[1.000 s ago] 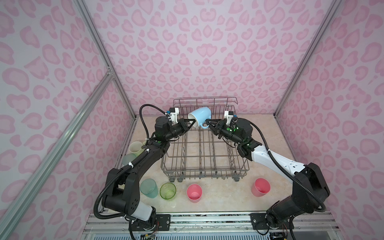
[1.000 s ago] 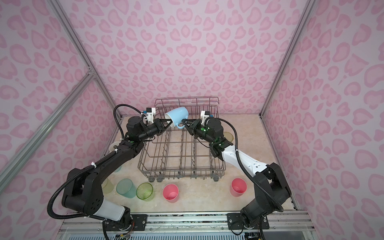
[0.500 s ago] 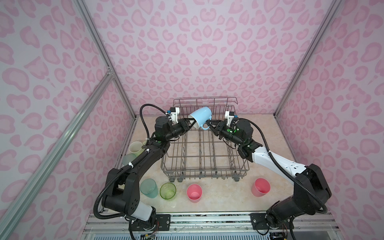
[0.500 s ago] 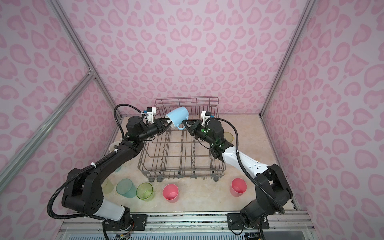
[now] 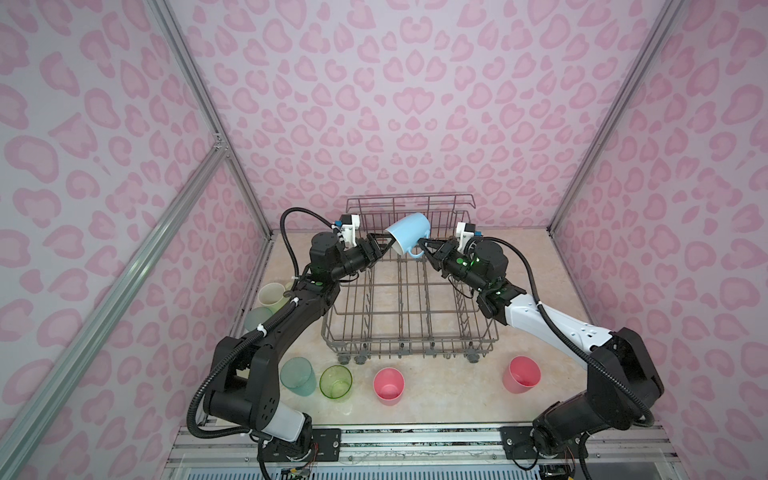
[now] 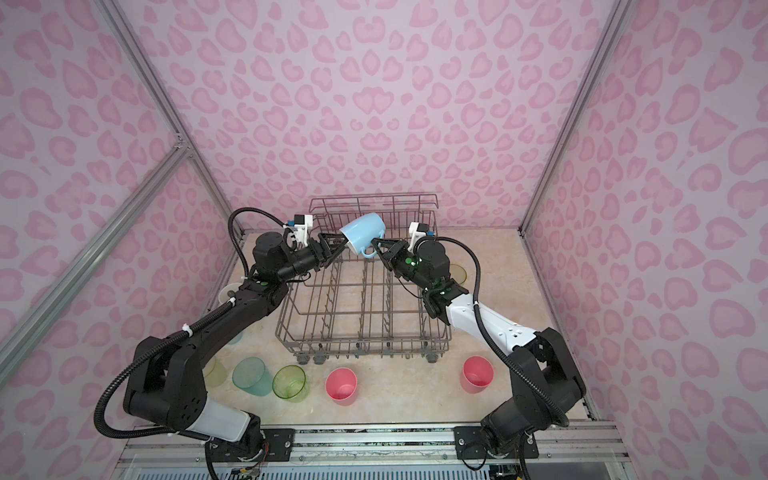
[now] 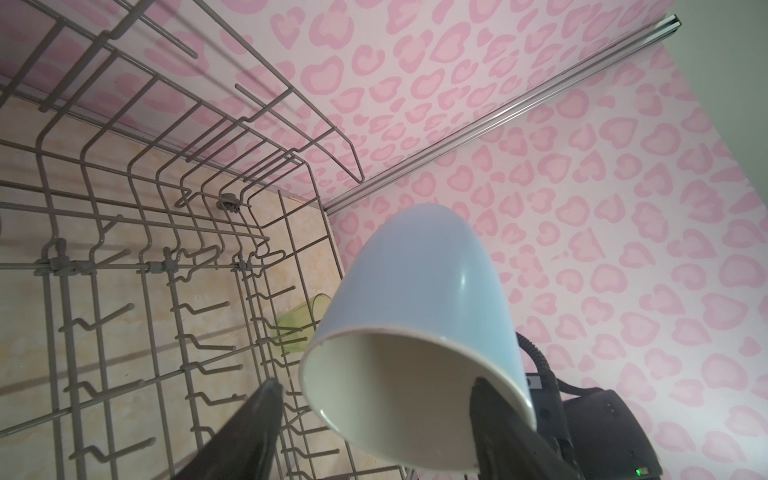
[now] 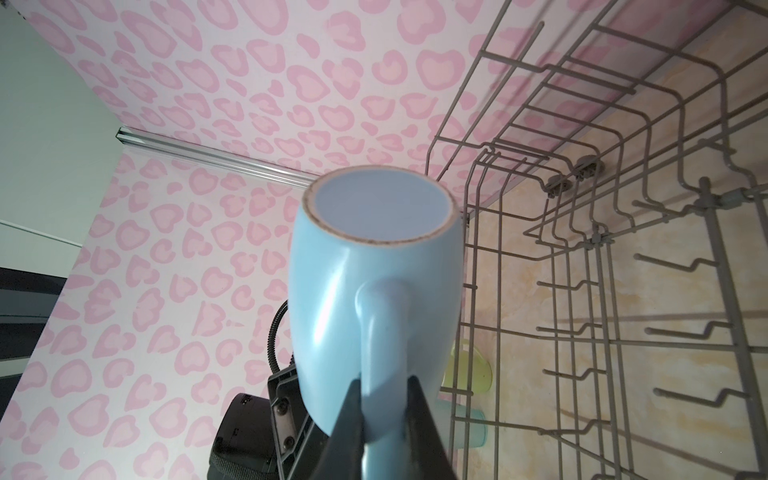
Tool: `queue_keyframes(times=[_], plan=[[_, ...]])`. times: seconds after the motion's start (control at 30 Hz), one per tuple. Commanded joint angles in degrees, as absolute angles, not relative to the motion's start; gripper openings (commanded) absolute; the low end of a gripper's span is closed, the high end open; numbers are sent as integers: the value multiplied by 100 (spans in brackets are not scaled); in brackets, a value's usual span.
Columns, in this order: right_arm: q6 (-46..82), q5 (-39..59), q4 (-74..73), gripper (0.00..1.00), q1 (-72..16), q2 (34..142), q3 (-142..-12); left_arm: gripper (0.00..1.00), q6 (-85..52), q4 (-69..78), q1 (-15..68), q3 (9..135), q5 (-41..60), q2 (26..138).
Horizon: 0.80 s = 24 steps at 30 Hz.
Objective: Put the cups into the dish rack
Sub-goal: 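Open the left gripper and carry the mug upright over the rack with the right gripper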
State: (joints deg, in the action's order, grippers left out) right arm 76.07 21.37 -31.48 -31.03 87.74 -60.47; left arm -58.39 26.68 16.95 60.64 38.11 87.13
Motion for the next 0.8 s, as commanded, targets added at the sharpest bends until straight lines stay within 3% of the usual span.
queue_keyframes(times=[0.0,0.5,0.77], plan=[[7426,2022,-3741,2,-3085,8711,-6018,78,-5630,2564,1688,6108,3798,8641],[6205,1428,-2655,1,-3061,8339,-5990,81,-4892,1129,1688,6296,3151,8429],[5166,883,-1731,1,-3098,8115,-6086,81,-4012,-917,1688,7026,2357,8517]])
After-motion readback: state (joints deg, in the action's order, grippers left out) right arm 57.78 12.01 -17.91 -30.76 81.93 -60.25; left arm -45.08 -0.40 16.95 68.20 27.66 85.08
